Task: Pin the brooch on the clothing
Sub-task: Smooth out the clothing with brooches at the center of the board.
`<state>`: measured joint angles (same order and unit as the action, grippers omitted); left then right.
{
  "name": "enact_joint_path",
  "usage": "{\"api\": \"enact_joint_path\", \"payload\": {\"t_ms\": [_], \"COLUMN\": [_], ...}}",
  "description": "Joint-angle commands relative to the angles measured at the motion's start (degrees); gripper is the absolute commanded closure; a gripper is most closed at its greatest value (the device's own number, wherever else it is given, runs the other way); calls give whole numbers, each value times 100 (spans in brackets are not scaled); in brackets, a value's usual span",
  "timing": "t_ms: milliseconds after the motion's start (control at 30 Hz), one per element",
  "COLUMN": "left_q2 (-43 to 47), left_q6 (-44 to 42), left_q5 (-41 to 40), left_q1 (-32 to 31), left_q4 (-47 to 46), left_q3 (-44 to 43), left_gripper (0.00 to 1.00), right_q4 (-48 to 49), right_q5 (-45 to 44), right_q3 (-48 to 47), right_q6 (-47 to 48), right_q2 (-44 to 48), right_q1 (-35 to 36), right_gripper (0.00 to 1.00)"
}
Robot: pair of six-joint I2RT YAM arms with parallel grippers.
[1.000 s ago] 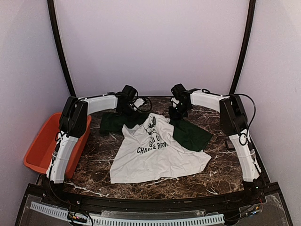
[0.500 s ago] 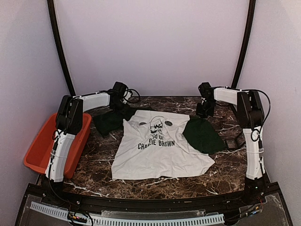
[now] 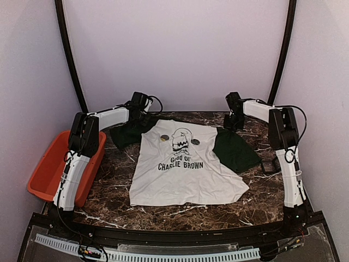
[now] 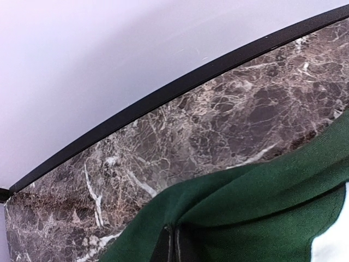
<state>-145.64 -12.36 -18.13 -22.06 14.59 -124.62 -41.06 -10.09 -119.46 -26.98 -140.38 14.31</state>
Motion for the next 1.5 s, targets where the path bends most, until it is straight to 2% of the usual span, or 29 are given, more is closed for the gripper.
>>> {"api": "enact_joint_path", "payload": {"t_ms": [0,267,467,500,567,600,633,667,700,733,867,1000,1133,1233,1333,1467], "left_q2": [-84,-246,-333,-340,-325,-316,-289,-245,-214,-136,105,473,1113,1544,1806,2490], "left_q6": [-57,-118,-56,-23,34,50,76,94,137,159,363,464,457,145,-43,319], "left_q5": [-1387,-1857,-1870,-1845,-1868,-1891,-1923,-1945,-1974,-1992,-1848,-1234,-530,-443,-418,268], "left_q1": [298,341,343,343,343,343,348,350,356,358,378,369,245,13,-265,-502], "left_q4": [-350,-596,-557,-533,-475,-446,-434,-418,-424,-442,-471,-611,-1074,-1271,-962,45], "left_q3": [-115,-193,-198,-201,-203,-197,-191,-167,-146,-83,27,268,947,1292,1339,1939], "left_gripper": [99,99,99,99,96,91,79,70,51,36,5,1,1,1,1,1], "right_q4": [511,788,1675,1695,1736,1745,1764,1771,1767,1737,1208,984,1392,1375,1162,1093], "right_q5": [-644,-1164,-1741,-1742,-1889,-1959,-2032,-2134,-2185,-2197,-1930,-855,-619,-456,-226,219], "right_q3": [93,-1342,-2003,-2142,-2230,-2179,-2100,-1976,-1846,-1716,-1086,435,2253,2965,3420,4258], "right_q6": [515,1040,1844,1933,1989,2001,2011,1998,1977,1940,1569,1382,1410,1249,1053,943], "right_q2": [341,-249,-719,-786,-844,-819,-759,-684,-571,-449,305,1484,2571,3012,3319,3804], "right_q1": [-106,69,406,443,503,523,534,550,551,555,581,754,1091,1217,1268,1416], "right_gripper": [100,100,100,97,75,69,64,60,59,57,58,64,64,65,66,66]}}
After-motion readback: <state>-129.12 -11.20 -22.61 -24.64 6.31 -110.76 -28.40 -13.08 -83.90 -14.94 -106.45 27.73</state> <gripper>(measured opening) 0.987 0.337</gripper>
